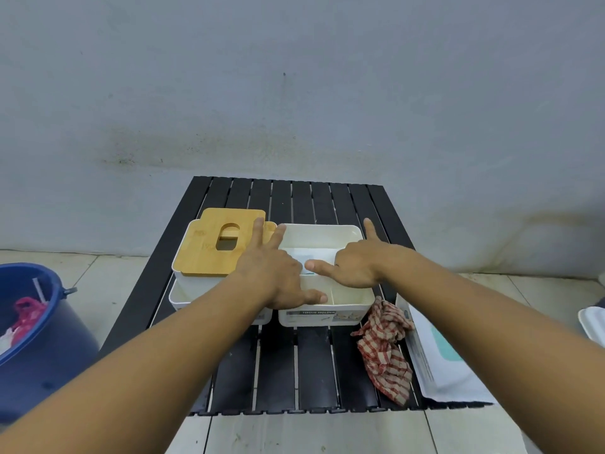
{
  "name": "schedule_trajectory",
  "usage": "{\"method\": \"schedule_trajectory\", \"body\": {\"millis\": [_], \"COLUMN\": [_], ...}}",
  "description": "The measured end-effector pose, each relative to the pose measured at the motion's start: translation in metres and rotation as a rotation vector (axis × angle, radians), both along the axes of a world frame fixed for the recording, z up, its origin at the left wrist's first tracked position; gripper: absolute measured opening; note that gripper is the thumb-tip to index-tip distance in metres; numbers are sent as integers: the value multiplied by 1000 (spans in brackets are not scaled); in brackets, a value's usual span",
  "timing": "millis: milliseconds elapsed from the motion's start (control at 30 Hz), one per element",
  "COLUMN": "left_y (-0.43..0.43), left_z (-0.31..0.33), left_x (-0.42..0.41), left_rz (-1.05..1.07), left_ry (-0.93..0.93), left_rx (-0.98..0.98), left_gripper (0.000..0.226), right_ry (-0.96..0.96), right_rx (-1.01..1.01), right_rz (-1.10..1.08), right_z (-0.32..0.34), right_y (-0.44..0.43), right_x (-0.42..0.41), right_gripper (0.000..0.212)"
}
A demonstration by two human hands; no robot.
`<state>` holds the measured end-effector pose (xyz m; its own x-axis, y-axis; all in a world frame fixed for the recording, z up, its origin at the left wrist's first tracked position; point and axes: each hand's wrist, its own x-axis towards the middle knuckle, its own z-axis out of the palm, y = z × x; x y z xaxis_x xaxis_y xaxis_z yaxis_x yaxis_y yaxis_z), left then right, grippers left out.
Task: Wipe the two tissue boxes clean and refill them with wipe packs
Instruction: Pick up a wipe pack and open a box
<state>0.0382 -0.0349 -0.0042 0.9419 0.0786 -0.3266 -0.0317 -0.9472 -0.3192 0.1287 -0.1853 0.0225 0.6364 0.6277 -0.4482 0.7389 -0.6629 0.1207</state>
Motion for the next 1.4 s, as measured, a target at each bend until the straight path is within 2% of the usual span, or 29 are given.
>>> {"method": "schedule_trajectory", "body": {"millis": [67,133,233,333,500,633,733,800,867,967,1133,1233,1400], "left_y": [0,-1,-1,-1,-1,0,6,13,21,28,30,32,41], "left_z": [1,1,-1,-3,-2,4,11,14,16,21,27,30,39], "left_x": [2,5,6,8,9,-3,-19,-29,-35,-35,-21,-15,-11], "left_rz": [5,15,18,19,21,-3,31,106,258,468,551,590,643], "left_ry": [24,27,3,-5,-2,-103,-290,-445,-544,-494,-476,-492,-564], "left_rx": [14,21,22,13,27,-82,-259,-266,-223,-230,-266,-374,-497], "left_gripper": [96,91,87,86,86,90,83,73,62,53,48,49,56], "right_ry": [-7,-100,-353,-455,-341,-328,-387,-358,-297,-198,-11,69,75], "right_rx": [12,82,243,170,131,249,421,543,646,796,1101,1118,1154], "right_rz": [60,159,255,284,219,152,42,-54,-165,-369,-677,-748,-801], "right_z": [-2,-3,-1,-10,-23,-19,-13,-9,-7,-7,-12,-18,-16], "right_y": [-2,-9,-22,-32,-32,-30,-36,-39,-40,-43,-52,-61,-71], "right_x": [6,13,16,8,4,0,-10,-22,-31,-33,-33,-34,-28], "right_gripper": [87,84,88,101,108,102,73,55,45,34,22,22,24]}}
